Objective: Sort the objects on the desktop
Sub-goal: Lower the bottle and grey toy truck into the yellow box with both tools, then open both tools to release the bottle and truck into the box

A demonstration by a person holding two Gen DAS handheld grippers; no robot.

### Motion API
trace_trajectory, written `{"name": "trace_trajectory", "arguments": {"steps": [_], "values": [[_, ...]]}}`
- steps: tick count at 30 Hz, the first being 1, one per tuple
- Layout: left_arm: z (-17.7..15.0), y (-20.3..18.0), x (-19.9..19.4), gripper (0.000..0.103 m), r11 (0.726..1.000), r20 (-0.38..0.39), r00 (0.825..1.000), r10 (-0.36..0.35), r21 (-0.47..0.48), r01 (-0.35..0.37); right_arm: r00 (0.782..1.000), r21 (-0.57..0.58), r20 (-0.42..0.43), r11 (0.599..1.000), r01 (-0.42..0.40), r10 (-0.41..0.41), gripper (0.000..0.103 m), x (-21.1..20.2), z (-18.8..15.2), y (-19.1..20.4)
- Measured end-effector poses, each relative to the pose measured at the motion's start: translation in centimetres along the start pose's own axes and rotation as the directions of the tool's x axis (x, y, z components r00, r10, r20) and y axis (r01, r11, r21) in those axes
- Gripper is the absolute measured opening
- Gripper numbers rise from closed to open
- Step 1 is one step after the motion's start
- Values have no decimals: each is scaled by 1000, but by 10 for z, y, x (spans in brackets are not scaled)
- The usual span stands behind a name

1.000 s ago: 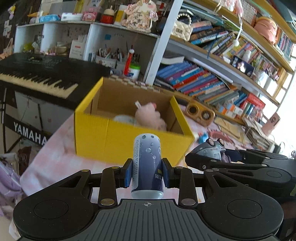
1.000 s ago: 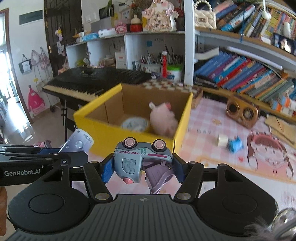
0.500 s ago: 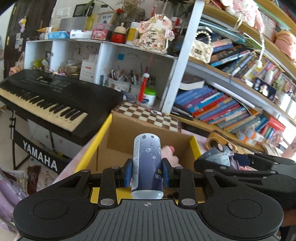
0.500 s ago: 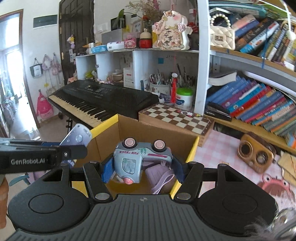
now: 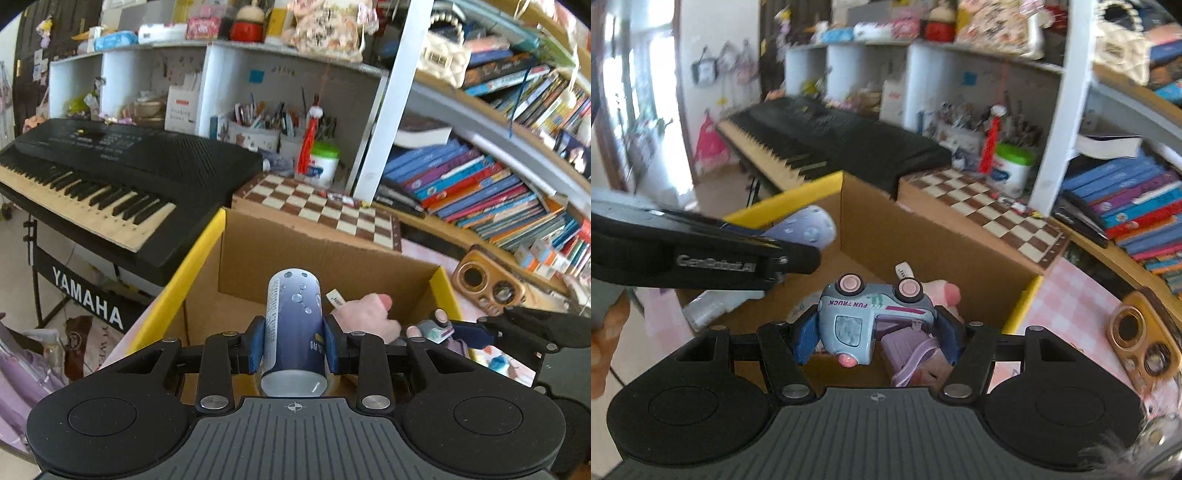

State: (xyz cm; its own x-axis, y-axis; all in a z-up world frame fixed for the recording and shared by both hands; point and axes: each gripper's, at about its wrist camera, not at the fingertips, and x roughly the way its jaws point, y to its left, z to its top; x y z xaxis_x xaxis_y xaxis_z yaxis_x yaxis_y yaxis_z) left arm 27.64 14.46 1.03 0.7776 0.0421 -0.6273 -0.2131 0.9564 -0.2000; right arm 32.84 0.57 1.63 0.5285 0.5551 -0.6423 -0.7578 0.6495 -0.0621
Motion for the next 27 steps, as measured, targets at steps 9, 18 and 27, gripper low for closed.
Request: {"name": "trace_trajectory", "arguments": {"steps": [9, 18, 27], "values": [[4, -7, 45, 31, 997, -117, 993, 22, 72, -14, 985, -171, -163, 981, -92, 64, 61, 45, 7, -1], [2, -15, 56, 31, 990, -201, 979, 35, 139, -7, 959, -296, -272, 942, -158, 75, 62, 58, 5, 13], [4, -19, 34, 62, 990, -69, 996, 51, 131, -41, 978, -253, -204, 962, -102, 50, 77, 48, 7, 9]]}}
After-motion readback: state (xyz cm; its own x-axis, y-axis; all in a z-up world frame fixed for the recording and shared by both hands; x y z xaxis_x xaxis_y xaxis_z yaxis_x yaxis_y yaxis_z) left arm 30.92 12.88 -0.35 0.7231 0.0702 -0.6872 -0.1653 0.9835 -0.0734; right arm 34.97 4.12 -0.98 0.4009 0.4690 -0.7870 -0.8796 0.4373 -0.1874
